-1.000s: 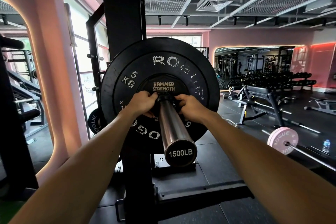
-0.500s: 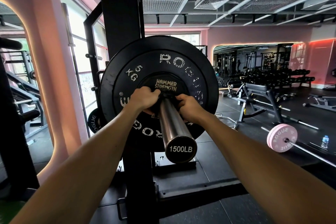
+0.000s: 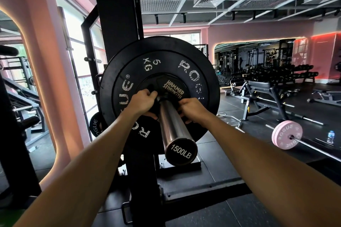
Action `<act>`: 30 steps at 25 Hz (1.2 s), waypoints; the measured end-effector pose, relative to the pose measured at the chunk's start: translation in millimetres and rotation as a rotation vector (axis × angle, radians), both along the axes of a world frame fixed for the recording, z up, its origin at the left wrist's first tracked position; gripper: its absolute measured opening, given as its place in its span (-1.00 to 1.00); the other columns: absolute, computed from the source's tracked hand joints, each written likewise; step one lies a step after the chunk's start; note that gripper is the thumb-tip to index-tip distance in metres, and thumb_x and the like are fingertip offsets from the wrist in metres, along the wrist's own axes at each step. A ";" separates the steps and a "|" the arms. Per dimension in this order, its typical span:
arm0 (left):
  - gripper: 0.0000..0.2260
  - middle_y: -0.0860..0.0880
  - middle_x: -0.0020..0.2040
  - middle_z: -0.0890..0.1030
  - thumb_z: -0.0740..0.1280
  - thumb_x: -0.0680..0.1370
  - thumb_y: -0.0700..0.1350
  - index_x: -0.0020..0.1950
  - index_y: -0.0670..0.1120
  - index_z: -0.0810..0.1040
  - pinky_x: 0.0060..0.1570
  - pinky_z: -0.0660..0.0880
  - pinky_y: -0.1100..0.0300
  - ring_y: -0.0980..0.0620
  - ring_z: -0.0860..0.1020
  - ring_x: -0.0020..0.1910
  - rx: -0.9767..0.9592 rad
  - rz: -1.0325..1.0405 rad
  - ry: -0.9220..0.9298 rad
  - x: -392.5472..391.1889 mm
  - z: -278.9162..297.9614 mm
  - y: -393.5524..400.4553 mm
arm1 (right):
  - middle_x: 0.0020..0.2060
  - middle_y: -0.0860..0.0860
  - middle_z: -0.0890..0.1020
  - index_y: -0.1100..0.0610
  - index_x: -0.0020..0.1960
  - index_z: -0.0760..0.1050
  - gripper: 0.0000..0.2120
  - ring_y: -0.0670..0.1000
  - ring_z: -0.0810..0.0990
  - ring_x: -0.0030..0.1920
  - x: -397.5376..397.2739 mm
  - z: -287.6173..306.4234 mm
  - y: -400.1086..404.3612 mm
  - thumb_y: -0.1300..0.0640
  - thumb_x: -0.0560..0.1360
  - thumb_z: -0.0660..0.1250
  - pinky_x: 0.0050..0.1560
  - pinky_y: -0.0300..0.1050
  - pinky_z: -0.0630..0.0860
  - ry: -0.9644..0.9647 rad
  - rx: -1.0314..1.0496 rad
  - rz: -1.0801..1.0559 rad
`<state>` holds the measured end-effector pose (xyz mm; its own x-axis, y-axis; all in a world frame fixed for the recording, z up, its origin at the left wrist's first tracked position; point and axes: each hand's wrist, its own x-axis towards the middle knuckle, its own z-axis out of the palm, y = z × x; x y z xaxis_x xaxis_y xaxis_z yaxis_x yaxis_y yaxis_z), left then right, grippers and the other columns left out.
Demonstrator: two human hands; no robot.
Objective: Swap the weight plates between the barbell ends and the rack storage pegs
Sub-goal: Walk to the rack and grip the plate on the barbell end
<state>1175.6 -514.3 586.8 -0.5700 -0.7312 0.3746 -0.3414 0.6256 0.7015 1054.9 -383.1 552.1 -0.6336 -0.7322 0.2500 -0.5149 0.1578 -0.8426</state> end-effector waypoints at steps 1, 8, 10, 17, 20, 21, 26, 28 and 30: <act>-0.69 -0.15 -0.05 0.56 0.21 0.60 0.10 -0.08 -0.15 0.49 -0.17 0.53 0.23 -0.16 0.61 -0.08 0.039 -0.027 0.021 0.5 -0.8 -2.1 | -0.03 0.22 0.66 0.25 0.13 0.55 -0.70 0.16 0.64 -0.13 1.8 5.7 0.8 0.18 0.53 0.14 -0.24 -0.05 0.58 -0.026 0.023 -0.007; -0.68 -0.16 0.09 0.50 0.23 0.59 0.14 0.06 -0.12 0.41 -0.35 0.63 -0.02 -0.18 0.62 -0.07 0.217 -0.091 0.026 1.8 4.9 0.3 | -0.25 0.18 0.66 0.22 0.01 0.47 -0.28 0.15 0.65 -0.32 16.4 53.2 -7.4 -0.42 0.50 -0.07 -0.28 -0.10 0.58 0.193 0.308 -0.100; -0.69 -0.13 0.15 0.41 0.16 0.64 0.10 0.17 -0.13 0.28 -0.55 0.55 0.12 -0.17 0.56 -0.02 0.304 -0.138 0.033 -1.7 6.4 8.7 | -0.19 0.14 0.65 0.18 0.11 0.51 -0.27 0.10 0.63 -0.31 19.4 54.8 -12.4 -0.44 0.48 -0.02 -0.32 -0.15 0.52 0.251 0.348 -0.156; -0.74 0.00 0.01 0.42 0.10 0.62 0.22 -0.05 0.05 0.26 -0.47 0.56 0.14 -0.03 0.56 0.00 0.423 -0.223 0.063 -3.6 1.7 25.8 | 0.30 0.17 0.52 0.18 0.34 0.45 -0.36 0.19 0.54 0.24 12.9 54.8 -34.0 -0.29 0.52 0.10 0.24 -0.01 0.47 0.358 0.296 -0.239; -0.72 -0.03 0.02 0.44 0.21 0.58 0.20 -0.06 0.04 0.21 -0.49 0.53 0.17 -0.01 0.56 -0.02 0.475 -0.204 0.140 -5.9 -1.3 25.4 | 0.34 0.19 0.47 0.21 0.35 0.43 -0.47 0.21 0.46 0.31 17.5 58.1 -27.8 -0.14 0.60 0.07 0.27 -0.01 0.40 0.391 0.245 -0.202; -0.69 -0.03 0.02 0.44 0.24 0.57 0.18 -0.01 0.02 0.18 -0.49 0.53 0.18 -0.01 0.55 -0.04 0.498 -0.198 0.170 -6.4 -2.0 24.7 | 0.35 0.19 0.46 0.22 0.35 0.43 -0.52 0.21 0.45 0.32 17.0 58.8 -27.5 -0.08 0.62 0.05 0.27 -0.02 0.39 0.376 0.241 -0.180; -0.63 0.00 -0.05 0.38 0.26 0.56 0.10 0.14 -0.02 0.11 -0.42 0.50 0.13 0.03 0.50 -0.10 0.537 -0.200 0.229 -9.3 -5.0 24.1 | 0.22 0.25 0.55 0.27 0.17 0.53 -0.59 0.25 0.52 0.20 14.7 56.5 -27.6 -0.02 0.59 0.11 0.13 -0.03 0.45 0.383 0.203 -0.193; -0.64 0.00 -0.05 0.37 0.24 0.57 0.09 0.15 -0.02 0.10 -0.41 0.49 0.12 0.02 0.50 -0.09 0.540 -0.206 0.226 -8.8 -4.5 25.5 | 0.15 0.25 0.58 0.26 0.09 0.56 -0.59 0.26 0.55 0.14 14.4 53.6 -29.7 -0.05 0.56 0.14 0.08 -0.01 0.48 0.396 0.166 -0.211; -0.65 -0.03 -0.03 0.38 0.24 0.57 0.09 0.13 -0.01 0.11 -0.38 0.51 0.09 -0.01 0.51 -0.06 0.552 -0.211 0.222 -8.4 -0.9 25.3 | 0.11 0.23 0.59 0.25 0.05 0.56 -0.61 0.26 0.55 0.11 15.9 55.2 -28.8 -0.05 0.55 0.16 0.05 0.00 0.48 0.381 0.138 -0.204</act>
